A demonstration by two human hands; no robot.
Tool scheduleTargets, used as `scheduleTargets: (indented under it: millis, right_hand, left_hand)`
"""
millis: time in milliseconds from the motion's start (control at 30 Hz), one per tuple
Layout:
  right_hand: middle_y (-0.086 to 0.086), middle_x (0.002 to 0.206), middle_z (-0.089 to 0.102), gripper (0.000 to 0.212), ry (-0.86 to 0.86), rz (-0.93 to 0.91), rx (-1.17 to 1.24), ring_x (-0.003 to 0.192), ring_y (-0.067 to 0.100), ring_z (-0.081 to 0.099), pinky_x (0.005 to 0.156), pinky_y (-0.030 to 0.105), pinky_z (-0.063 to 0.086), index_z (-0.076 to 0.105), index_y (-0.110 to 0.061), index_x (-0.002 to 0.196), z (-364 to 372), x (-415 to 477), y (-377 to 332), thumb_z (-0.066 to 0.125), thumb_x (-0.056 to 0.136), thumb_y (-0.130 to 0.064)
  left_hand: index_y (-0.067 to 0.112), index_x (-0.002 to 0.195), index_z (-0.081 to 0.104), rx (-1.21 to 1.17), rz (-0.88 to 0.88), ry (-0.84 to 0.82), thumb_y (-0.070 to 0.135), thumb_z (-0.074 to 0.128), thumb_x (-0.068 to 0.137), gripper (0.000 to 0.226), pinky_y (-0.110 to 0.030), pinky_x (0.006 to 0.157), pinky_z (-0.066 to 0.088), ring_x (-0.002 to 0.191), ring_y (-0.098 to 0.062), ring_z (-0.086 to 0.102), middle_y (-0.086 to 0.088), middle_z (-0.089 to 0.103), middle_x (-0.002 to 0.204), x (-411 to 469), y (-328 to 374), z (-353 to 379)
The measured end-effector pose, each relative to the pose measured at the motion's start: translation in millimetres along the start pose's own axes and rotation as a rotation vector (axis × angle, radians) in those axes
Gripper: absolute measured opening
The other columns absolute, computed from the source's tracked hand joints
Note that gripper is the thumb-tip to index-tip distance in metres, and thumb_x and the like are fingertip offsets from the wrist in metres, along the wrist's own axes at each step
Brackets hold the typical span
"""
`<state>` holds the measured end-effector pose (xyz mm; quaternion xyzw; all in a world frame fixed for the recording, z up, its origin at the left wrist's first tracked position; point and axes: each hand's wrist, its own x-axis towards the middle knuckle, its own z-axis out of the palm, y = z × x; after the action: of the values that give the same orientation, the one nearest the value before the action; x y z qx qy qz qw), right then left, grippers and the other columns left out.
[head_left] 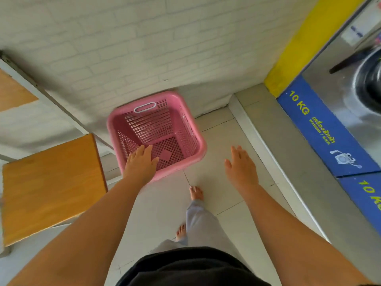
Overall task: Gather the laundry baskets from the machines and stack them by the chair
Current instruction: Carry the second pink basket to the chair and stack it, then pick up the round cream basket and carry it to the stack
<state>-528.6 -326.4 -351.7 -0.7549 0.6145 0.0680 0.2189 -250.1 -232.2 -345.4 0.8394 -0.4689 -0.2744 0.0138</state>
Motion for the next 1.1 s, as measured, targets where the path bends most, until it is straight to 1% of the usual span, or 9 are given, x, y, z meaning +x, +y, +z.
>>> scheduleTargets:
  millis: [67,167,333,367,467,567,667,900,1100]
  right_hand:
    - [0.010,0.161,0.015,0.058,0.027,0.065,0.036,0.148,0.028,0.017,0.118,0.042,0.022,0.017,-0.014,0.153,-3,-30,22,0.034,0.101,-0.035]
    - [0.010,0.161,0.015,0.057,0.076,0.183,0.105,0.148,0.027,0.016,0.118,0.042,0.020,0.018,-0.015,0.153,-6,-74,58,0.032,0.101,-0.037]
    - [0.010,0.160,0.019,0.056,0.146,0.382,0.206,0.147,0.027,0.019,0.119,0.042,0.020,0.022,-0.014,0.152,-6,-139,114,0.032,0.102,-0.037]
    - [0.010,0.160,0.020,0.056,0.163,0.416,0.223,0.147,0.027,0.020,0.119,0.041,0.021,0.023,-0.013,0.151,-5,-152,125,0.032,0.102,-0.037]
    - [0.010,0.158,0.026,0.054,0.218,0.503,0.253,0.145,0.026,0.024,0.117,0.039,0.022,0.027,-0.012,0.149,-2,-192,157,0.035,0.101,-0.036]
    - [0.011,0.156,0.031,0.053,0.266,0.600,0.297,0.144,0.027,0.028,0.116,0.039,0.024,0.031,-0.011,0.147,4,-238,191,0.037,0.101,-0.035]
    - [0.010,0.156,0.030,0.052,0.301,0.694,0.346,0.144,0.026,0.027,0.117,0.039,0.023,0.031,-0.012,0.147,11,-289,230,0.037,0.101,-0.035]
    - [0.007,0.154,0.034,0.051,0.373,0.937,0.452,0.142,0.026,0.031,0.115,0.040,0.027,0.033,-0.014,0.147,37,-433,333,0.038,0.100,-0.035]
    - [0.005,0.157,0.029,0.052,0.395,1.121,0.553,0.145,0.025,0.027,0.116,0.040,0.025,0.029,-0.015,0.149,68,-542,404,0.035,0.102,-0.036]
  left_hand:
    - [0.014,0.150,0.027,0.038,0.094,-0.011,0.037,0.038,0.099,0.057,-0.048,0.119,0.016,0.145,-0.034,0.023,-0.015,0.023,0.158,-14,20,2]
    - [0.012,0.150,0.027,0.076,0.250,-0.031,0.035,0.038,0.100,0.056,-0.047,0.119,0.018,0.145,-0.034,0.022,-0.017,0.023,0.157,-35,59,9]
    - [0.008,0.144,0.037,0.169,0.481,-0.112,0.033,0.026,0.099,0.052,-0.048,0.115,0.028,0.141,-0.035,0.030,-0.016,0.029,0.154,-60,129,27]
    - [0.007,0.142,0.038,0.171,0.498,-0.123,0.032,0.029,0.099,0.051,-0.047,0.114,0.030,0.139,-0.034,0.033,-0.016,0.033,0.152,-67,144,30]
    - [0.011,0.145,0.033,0.178,0.576,-0.172,0.033,0.038,0.099,0.051,-0.050,0.109,0.036,0.133,-0.036,0.042,-0.016,0.039,0.148,-90,186,48]
    - [0.014,0.149,0.028,0.282,0.681,-0.211,0.036,0.035,0.101,0.054,-0.047,0.112,0.032,0.138,-0.034,0.037,-0.014,0.033,0.153,-119,224,71]
    - [0.013,0.148,0.031,0.306,0.776,-0.219,0.035,0.037,0.100,0.053,-0.043,0.111,0.032,0.138,-0.031,0.037,-0.013,0.036,0.151,-156,261,101]
    - [0.014,0.148,0.033,0.405,0.954,-0.310,0.037,0.034,0.101,0.053,-0.042,0.111,0.034,0.138,-0.030,0.036,-0.010,0.035,0.152,-278,346,195]
    - [0.016,0.148,0.032,0.480,1.091,-0.386,0.037,0.034,0.100,0.052,-0.042,0.111,0.034,0.137,-0.030,0.036,-0.009,0.037,0.151,-376,413,279]
